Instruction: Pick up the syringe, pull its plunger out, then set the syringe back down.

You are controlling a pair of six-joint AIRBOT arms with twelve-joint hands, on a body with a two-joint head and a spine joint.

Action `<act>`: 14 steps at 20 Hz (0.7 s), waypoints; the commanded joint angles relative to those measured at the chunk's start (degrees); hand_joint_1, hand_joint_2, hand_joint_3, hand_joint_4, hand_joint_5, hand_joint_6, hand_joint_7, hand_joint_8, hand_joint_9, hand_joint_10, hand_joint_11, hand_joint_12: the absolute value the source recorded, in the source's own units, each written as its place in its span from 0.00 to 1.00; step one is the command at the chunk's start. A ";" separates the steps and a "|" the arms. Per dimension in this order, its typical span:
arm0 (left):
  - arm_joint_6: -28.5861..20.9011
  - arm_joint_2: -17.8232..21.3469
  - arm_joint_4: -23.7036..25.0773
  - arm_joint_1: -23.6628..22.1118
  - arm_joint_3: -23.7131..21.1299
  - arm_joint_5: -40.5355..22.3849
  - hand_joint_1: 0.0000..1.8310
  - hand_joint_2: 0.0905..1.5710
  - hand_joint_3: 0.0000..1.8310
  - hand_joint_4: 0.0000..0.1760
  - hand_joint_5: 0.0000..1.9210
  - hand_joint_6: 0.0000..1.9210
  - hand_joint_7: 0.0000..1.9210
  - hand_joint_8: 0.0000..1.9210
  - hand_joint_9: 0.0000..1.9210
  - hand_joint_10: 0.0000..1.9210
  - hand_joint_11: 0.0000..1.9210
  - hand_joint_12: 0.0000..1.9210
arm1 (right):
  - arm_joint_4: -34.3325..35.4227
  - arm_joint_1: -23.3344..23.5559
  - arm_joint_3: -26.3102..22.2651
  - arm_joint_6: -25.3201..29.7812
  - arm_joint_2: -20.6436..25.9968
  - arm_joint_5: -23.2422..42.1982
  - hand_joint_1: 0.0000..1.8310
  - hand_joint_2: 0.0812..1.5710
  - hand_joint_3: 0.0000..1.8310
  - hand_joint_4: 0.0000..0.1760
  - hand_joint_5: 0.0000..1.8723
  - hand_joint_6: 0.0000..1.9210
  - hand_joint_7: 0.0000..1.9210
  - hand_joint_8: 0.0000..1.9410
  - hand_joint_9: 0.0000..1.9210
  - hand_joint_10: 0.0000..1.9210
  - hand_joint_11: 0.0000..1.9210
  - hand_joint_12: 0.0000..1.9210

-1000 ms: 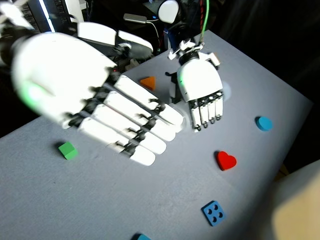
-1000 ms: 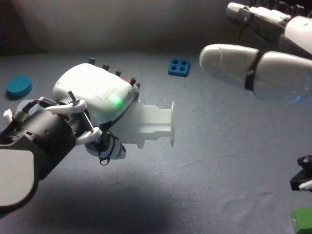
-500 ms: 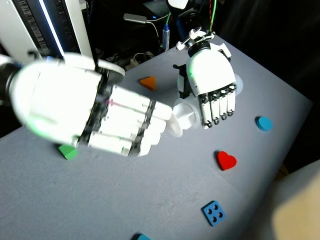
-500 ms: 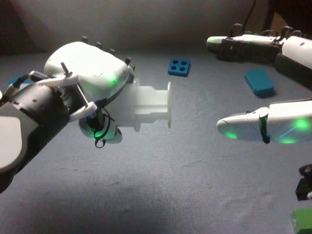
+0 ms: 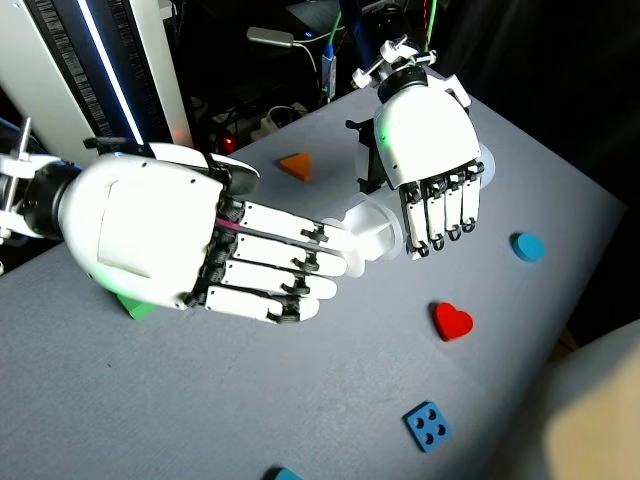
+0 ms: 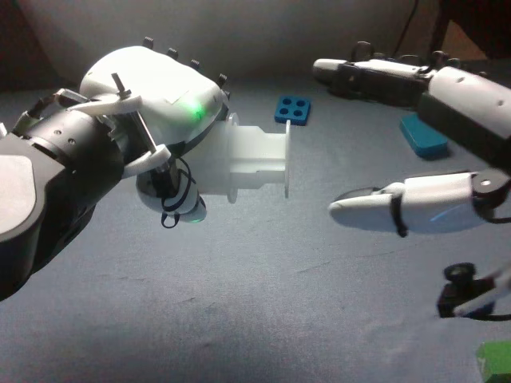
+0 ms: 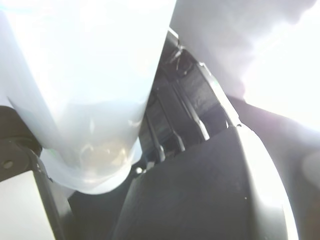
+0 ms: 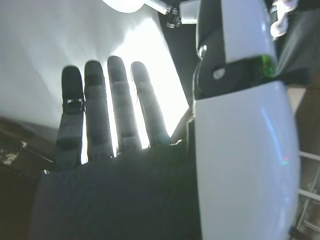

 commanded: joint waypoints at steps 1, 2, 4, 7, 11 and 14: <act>1.04 0.37 3.46 -1.20 0.00 3.65 0.75 0.70 0.00 0.00 0.46 0.47 0.51 0.54 0.48 0.67 0.49 0.62 | -2.38 0.41 0.54 0.58 -0.78 7.70 0.57 0.54 0.00 0.00 0.13 0.00 0.17 0.00 0.16 0.00 0.00 0.39; 1.26 0.38 3.07 -1.48 0.00 3.95 0.75 0.70 0.00 0.00 0.46 0.47 0.50 0.54 0.49 0.67 0.49 0.62 | -2.74 0.40 1.17 0.45 -1.44 7.39 0.57 0.54 0.00 0.00 0.13 0.00 0.17 0.00 0.16 0.00 0.00 0.37; 2.44 0.47 3.07 -1.93 -0.18 3.97 0.75 0.70 0.00 0.00 0.46 0.47 0.50 0.54 0.49 0.67 0.50 0.62 | -2.83 0.45 1.89 0.50 -2.57 6.68 0.57 0.54 0.00 0.00 0.13 0.00 0.16 0.00 0.16 0.00 0.00 0.40; 3.91 0.88 3.07 -2.01 -0.95 3.95 0.75 0.70 0.00 0.00 0.45 0.47 0.50 0.55 0.48 0.67 0.49 0.63 | -2.88 0.90 3.86 -1.72 -5.48 8.12 0.57 0.54 0.00 0.00 0.14 0.00 0.18 0.01 0.17 0.00 0.00 0.42; 4.09 1.01 1.76 -2.09 -1.36 4.03 0.75 0.70 0.00 0.00 0.46 0.45 0.50 0.55 0.49 0.66 0.49 0.61 | -2.98 1.71 7.81 -3.59 -9.67 6.80 0.57 0.54 0.00 0.00 0.15 0.00 0.18 0.00 0.16 0.00 0.00 0.42; 4.31 1.01 1.27 -2.31 -1.41 4.67 0.76 0.68 0.00 0.00 0.48 0.40 0.54 0.50 0.54 0.62 0.50 0.60 | -2.97 2.28 10.17 -4.24 -11.93 5.36 0.56 0.54 0.00 0.00 0.15 0.00 0.18 0.00 0.17 0.00 0.00 0.43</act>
